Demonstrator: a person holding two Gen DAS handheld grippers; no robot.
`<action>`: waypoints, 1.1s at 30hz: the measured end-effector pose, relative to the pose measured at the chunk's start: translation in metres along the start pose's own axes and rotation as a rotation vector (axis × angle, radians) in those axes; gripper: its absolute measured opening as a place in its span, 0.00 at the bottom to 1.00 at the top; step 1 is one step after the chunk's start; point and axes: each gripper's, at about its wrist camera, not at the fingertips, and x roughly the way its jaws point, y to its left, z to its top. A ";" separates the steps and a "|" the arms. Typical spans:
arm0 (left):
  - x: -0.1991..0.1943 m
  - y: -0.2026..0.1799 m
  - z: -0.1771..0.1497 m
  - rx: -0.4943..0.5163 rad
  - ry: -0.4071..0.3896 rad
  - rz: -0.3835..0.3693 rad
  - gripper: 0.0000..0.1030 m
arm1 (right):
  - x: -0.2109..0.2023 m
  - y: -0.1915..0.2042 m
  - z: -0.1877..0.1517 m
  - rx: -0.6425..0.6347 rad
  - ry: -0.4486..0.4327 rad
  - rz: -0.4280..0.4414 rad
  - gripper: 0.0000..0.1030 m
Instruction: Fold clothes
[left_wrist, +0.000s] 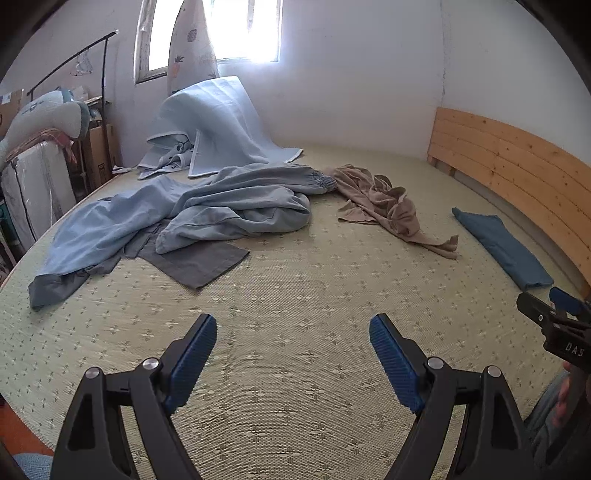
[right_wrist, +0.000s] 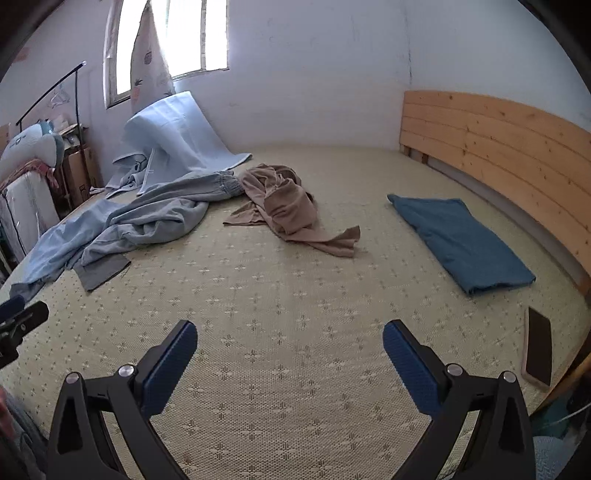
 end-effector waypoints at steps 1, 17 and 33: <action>0.000 0.001 0.000 -0.005 0.001 0.003 0.85 | 0.000 0.001 0.001 -0.003 -0.003 0.000 1.00; 0.006 -0.005 -0.005 0.024 0.019 0.003 0.90 | -0.002 0.019 -0.001 -0.091 -0.011 0.019 1.00; 0.009 -0.004 -0.004 0.015 0.029 0.003 0.90 | -0.002 0.018 0.000 -0.087 -0.021 0.016 1.00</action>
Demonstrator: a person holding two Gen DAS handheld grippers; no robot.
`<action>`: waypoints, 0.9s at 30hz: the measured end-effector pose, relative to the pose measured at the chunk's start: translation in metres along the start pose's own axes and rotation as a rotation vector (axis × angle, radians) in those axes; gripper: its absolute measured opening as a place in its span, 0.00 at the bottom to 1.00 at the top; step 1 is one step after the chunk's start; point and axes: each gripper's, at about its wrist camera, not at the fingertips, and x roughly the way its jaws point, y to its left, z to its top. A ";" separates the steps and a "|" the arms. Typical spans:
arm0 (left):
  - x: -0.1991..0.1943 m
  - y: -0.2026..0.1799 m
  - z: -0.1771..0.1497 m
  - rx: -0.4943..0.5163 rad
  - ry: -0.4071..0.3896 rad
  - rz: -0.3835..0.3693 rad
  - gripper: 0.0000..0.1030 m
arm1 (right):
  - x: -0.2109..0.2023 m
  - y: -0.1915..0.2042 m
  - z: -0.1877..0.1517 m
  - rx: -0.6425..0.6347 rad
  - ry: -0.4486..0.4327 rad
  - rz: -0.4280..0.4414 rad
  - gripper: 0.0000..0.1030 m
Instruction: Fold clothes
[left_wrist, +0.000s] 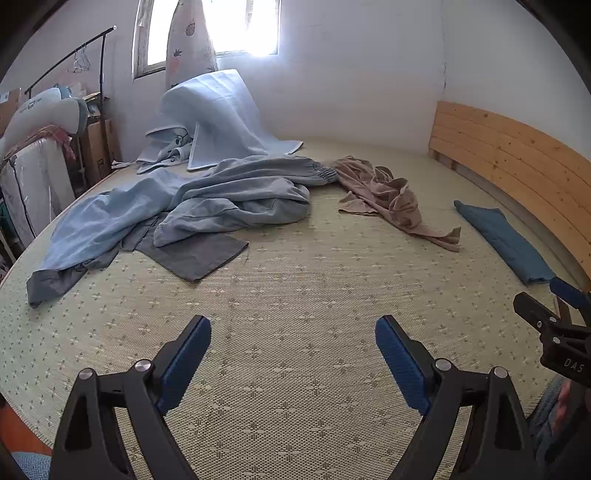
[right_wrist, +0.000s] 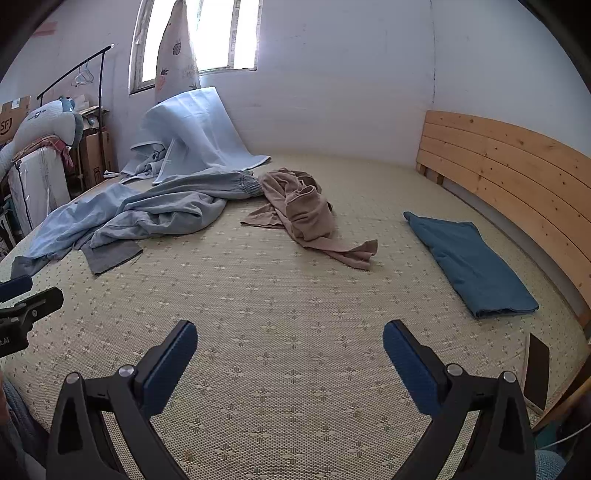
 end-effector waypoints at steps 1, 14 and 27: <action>0.000 0.000 0.000 -0.001 0.001 -0.001 0.91 | 0.000 0.000 0.000 0.001 -0.001 -0.001 1.00; 0.002 -0.002 0.000 0.005 0.004 -0.004 1.00 | -0.001 0.002 0.000 -0.008 -0.008 0.000 1.00; 0.003 -0.001 -0.001 0.006 0.013 -0.001 1.00 | 0.004 0.004 0.000 -0.027 0.006 0.007 1.00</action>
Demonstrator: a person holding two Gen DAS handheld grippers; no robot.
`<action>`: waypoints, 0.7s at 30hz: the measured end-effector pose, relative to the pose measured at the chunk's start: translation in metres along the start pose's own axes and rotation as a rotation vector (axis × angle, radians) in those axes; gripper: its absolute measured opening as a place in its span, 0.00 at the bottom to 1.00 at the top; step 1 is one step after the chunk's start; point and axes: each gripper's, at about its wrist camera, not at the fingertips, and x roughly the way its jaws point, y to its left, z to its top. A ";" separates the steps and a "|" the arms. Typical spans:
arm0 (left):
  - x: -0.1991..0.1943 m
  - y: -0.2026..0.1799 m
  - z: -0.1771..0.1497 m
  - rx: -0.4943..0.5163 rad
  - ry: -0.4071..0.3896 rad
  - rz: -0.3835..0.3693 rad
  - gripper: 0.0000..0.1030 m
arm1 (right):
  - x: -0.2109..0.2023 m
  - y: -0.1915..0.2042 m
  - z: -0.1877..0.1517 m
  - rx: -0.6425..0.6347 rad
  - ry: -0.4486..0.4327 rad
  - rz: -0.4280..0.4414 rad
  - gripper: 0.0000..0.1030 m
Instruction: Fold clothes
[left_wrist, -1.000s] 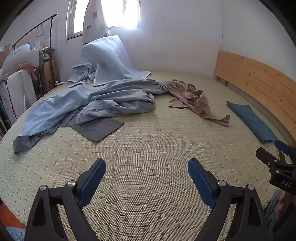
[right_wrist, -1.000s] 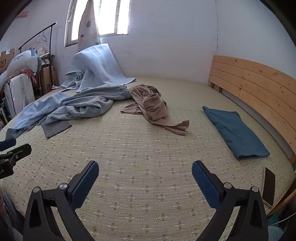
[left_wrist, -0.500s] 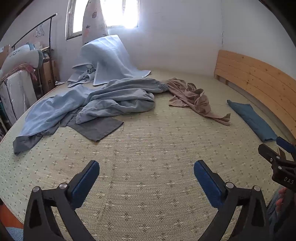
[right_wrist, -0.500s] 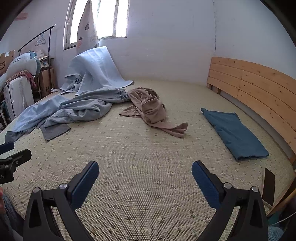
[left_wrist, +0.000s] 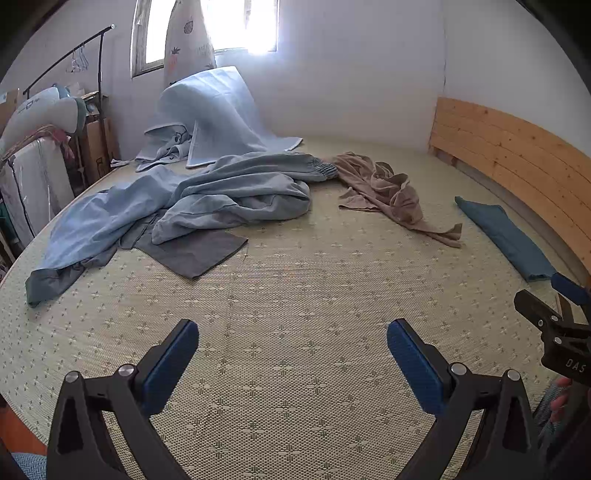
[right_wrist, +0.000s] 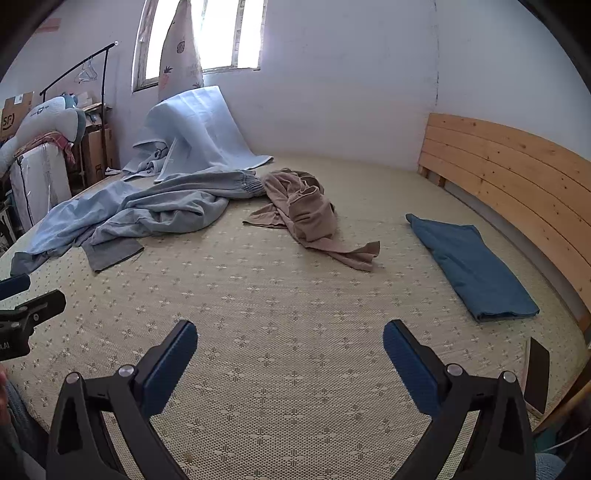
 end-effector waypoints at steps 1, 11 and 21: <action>0.000 0.000 0.000 0.000 0.001 0.000 1.00 | 0.000 0.000 0.000 0.000 0.001 0.000 1.00; 0.002 0.001 -0.001 0.002 0.007 -0.009 1.00 | 0.002 0.001 0.000 -0.003 0.007 0.005 1.00; 0.001 -0.001 -0.001 0.006 -0.006 -0.014 1.00 | 0.001 0.001 -0.001 -0.003 0.007 0.004 1.00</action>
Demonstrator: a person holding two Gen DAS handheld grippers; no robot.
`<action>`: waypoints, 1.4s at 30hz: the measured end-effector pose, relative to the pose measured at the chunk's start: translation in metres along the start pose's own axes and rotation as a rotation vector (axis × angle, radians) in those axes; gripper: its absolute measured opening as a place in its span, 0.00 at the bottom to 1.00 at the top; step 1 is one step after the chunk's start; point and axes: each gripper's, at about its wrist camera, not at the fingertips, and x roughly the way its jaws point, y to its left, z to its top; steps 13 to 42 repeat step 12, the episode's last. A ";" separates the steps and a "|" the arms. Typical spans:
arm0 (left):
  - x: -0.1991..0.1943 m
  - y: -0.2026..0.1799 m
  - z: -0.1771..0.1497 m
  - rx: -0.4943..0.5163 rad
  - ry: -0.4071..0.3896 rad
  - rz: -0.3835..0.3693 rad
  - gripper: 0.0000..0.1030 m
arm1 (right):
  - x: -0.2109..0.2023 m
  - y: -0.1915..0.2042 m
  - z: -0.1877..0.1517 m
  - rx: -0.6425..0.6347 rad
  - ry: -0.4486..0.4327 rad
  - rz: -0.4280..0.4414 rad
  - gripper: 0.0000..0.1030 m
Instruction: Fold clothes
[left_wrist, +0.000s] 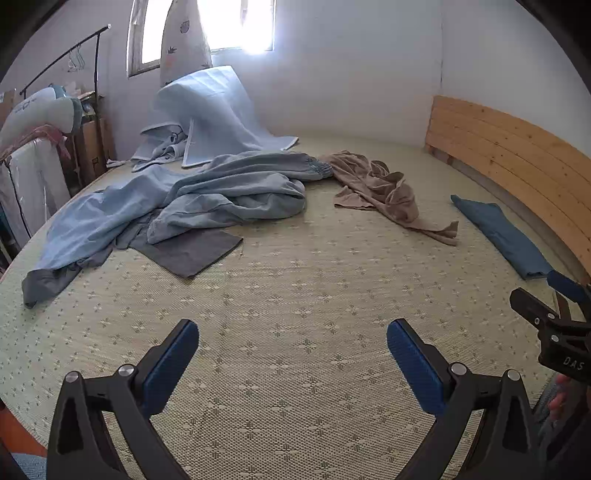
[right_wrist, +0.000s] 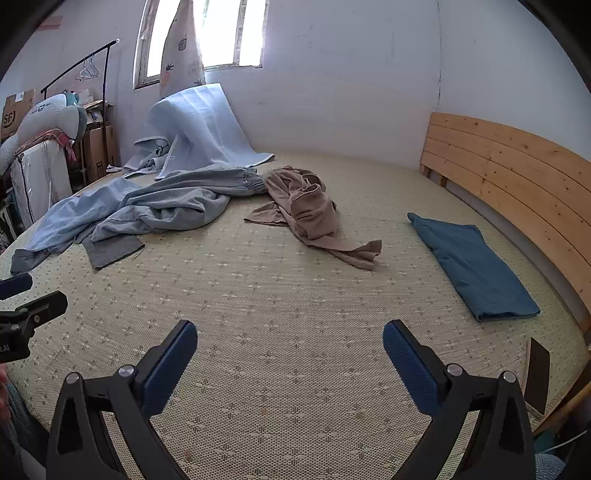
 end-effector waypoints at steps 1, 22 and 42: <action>0.000 0.000 0.000 -0.001 -0.001 0.001 1.00 | 0.000 0.000 0.000 0.001 0.001 0.000 1.00; 0.001 0.000 0.001 -0.003 0.001 -0.001 1.00 | -0.001 0.000 0.000 0.003 -0.001 0.003 1.00; 0.001 0.000 0.001 -0.003 0.001 -0.001 1.00 | -0.001 0.000 0.000 0.003 -0.001 0.003 1.00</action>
